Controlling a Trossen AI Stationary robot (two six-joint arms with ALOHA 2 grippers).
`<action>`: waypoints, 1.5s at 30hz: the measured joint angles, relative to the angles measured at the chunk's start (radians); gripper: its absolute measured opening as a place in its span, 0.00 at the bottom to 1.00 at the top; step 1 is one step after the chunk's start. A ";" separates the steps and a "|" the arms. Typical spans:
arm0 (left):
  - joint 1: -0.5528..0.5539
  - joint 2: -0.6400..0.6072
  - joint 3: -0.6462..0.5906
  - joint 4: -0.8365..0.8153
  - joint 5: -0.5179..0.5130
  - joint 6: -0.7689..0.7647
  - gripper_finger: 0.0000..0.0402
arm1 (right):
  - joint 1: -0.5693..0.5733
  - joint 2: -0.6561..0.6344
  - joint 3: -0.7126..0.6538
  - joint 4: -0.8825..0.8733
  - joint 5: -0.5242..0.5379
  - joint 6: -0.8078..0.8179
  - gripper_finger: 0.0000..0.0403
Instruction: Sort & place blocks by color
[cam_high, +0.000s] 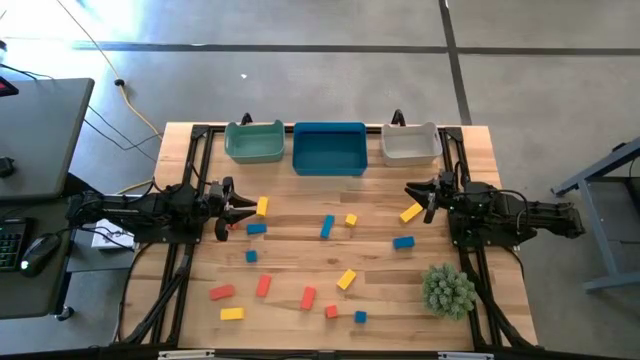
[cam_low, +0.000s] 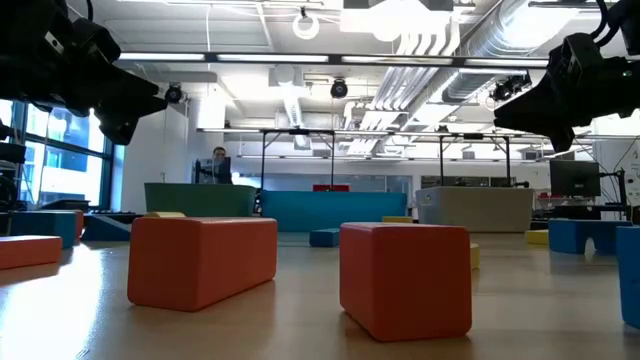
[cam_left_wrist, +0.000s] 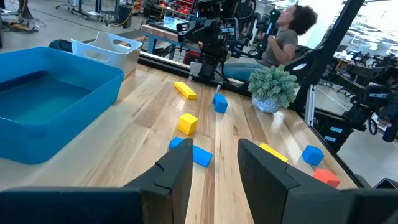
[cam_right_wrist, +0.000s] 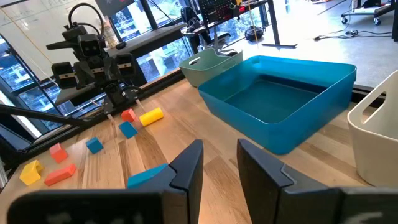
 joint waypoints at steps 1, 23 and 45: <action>0.000 0.000 0.000 0.000 0.000 0.000 0.29 | 0.000 0.000 0.000 0.000 0.000 0.000 0.22; 0.000 0.000 0.000 0.000 0.000 0.000 0.29 | 0.000 0.000 0.000 0.006 -0.087 -0.014 0.23; 0.000 0.000 0.000 0.000 0.000 0.000 0.29 | 0.000 0.155 0.346 0.127 -0.138 -0.111 0.56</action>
